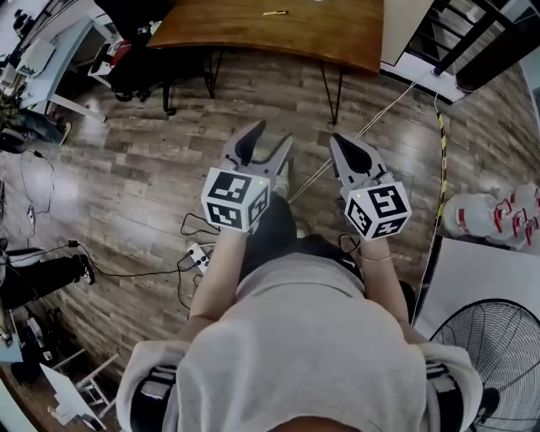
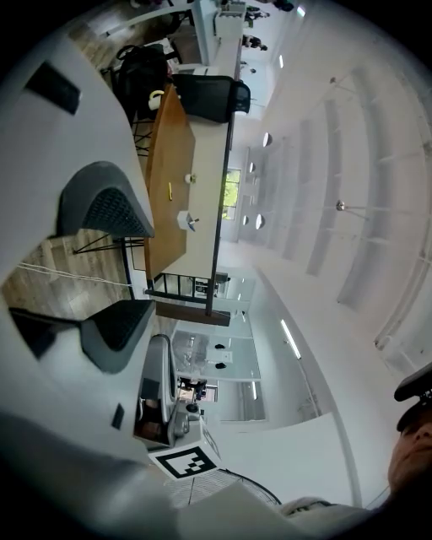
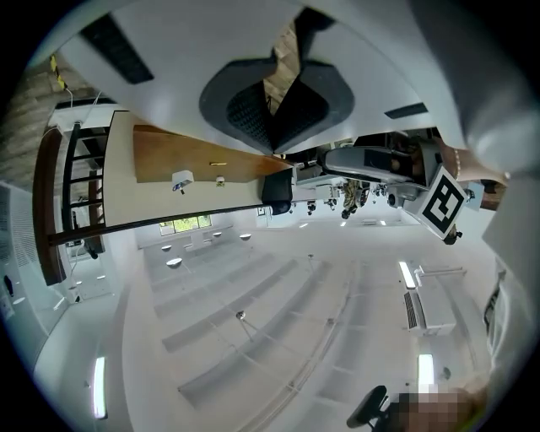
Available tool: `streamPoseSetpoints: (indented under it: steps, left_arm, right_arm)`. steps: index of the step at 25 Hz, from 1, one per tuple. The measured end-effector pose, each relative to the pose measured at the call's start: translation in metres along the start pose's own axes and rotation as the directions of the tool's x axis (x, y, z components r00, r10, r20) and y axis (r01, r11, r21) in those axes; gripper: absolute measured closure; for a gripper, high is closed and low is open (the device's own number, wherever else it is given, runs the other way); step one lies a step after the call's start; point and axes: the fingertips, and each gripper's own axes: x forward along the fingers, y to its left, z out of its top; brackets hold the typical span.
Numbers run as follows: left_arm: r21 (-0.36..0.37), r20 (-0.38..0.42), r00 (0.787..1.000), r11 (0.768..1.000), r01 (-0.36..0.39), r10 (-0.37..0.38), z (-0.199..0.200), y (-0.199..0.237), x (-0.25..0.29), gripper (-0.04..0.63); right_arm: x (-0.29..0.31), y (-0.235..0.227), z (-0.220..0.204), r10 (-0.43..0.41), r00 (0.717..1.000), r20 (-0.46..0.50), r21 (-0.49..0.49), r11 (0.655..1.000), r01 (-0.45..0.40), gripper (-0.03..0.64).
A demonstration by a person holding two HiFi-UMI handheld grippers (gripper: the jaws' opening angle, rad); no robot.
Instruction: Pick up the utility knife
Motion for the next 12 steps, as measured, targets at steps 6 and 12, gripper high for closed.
streamPoseSetpoints:
  steps: [6, 12]
  left_arm:
    - [-0.015, -0.028, 1.0, 1.0, 0.004, -0.005, 0.003, 0.046, 0.045, 0.355]
    - [-0.019, -0.018, 1.0, 1.0, 0.022, -0.023, 0.03, 0.101, 0.096, 0.356]
  right_arm:
    - [0.054, -0.027, 0.009, -0.018, 1.0, -0.015, -0.023, 1.0, 0.017, 0.606]
    - [0.122, -0.054, 0.028, -0.015, 1.0, -0.02, -0.041, 0.999, 0.014, 0.606]
